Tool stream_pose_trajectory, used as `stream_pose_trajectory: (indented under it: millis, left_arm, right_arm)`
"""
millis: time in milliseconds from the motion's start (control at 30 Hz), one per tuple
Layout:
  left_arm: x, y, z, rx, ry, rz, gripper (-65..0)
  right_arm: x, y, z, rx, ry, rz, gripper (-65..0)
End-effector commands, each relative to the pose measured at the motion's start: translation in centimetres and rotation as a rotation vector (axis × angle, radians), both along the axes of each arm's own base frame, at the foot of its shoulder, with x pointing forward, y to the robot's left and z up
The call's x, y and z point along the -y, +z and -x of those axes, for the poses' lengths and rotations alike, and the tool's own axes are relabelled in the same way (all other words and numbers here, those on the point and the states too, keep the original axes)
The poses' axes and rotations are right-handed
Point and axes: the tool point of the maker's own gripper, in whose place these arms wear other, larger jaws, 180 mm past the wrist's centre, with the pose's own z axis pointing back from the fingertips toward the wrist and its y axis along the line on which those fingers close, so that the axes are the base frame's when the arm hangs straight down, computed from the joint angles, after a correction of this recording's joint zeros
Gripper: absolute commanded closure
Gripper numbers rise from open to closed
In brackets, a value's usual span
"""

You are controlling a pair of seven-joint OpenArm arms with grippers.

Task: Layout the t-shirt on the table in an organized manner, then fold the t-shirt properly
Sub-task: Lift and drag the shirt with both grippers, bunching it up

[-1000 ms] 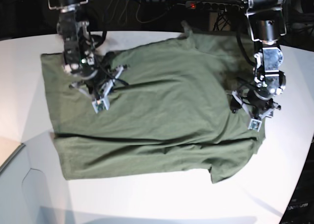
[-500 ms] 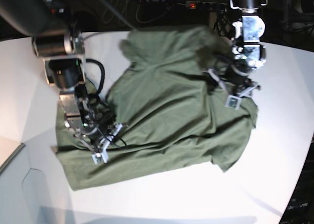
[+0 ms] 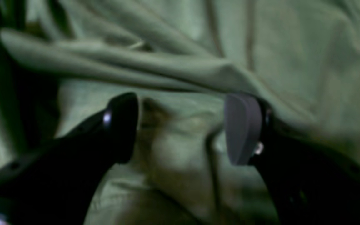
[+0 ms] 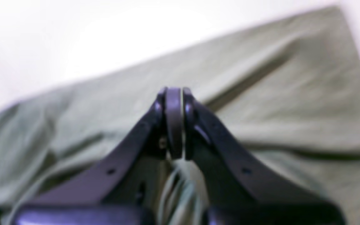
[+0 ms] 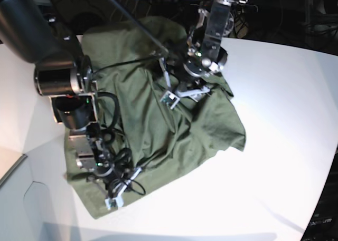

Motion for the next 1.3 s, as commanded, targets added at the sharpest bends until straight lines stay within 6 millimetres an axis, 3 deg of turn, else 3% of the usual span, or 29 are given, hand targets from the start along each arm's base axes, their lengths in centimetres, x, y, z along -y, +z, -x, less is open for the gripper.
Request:
stream_pose_trajectory:
  millis: [0,133,300,433,567,833,933,1100,1267]
  left_arm:
    - [0.4,3.0,-2.0,0.088,0.01,0.03,-41.7]
    - [-1.9,7.4,-4.0,0.192,0.037,-0.023,-41.7]
    - [-4.7,10.8,-7.8,0.316,0.047,-0.093,-41.7]
    - [-5.6,10.5,-11.5,0.321,0.036,-0.136,-41.7]
    - [-5.8,10.1,-14.5,0.302,0.032,-0.158,-41.7]
    - [-5.1,8.8,-18.6,0.278,0.025,-0.118,-41.7]
    - [-5.8,7.5,-19.2,0.25,0.053,-0.094,-41.7]
    - [-6.9,5.3,-19.6,0.202,0.086,-0.058,-41.8]
    - [-9.3,2.8,-18.7,0.148,0.112,-0.074,-41.8]
  right_arm:
    - [0.5,3.4,-2.1,0.088,-0.011,-0.007,0.0]
    - [2.3,3.6,-2.2,0.095,-0.029,0.015,0.0]
    - [2.7,0.9,0.0,0.051,-0.031,0.026,0.0]
    - [2.6,-0.5,2.4,0.033,-0.023,0.041,0.0]
    - [1.9,-1.4,6.1,0.01,-0.007,0.062,0.0]
    - [-1.8,0.0,13.5,-0.003,0.023,0.042,0.0]
    - [-2.7,0.0,16.2,-0.031,0.027,0.033,0.0]
    - [-6.1,-1.1,20.9,-0.107,0.118,0.033,0.0]
    - [-8.7,-4.7,25.4,-0.231,0.195,0.029,0.0]
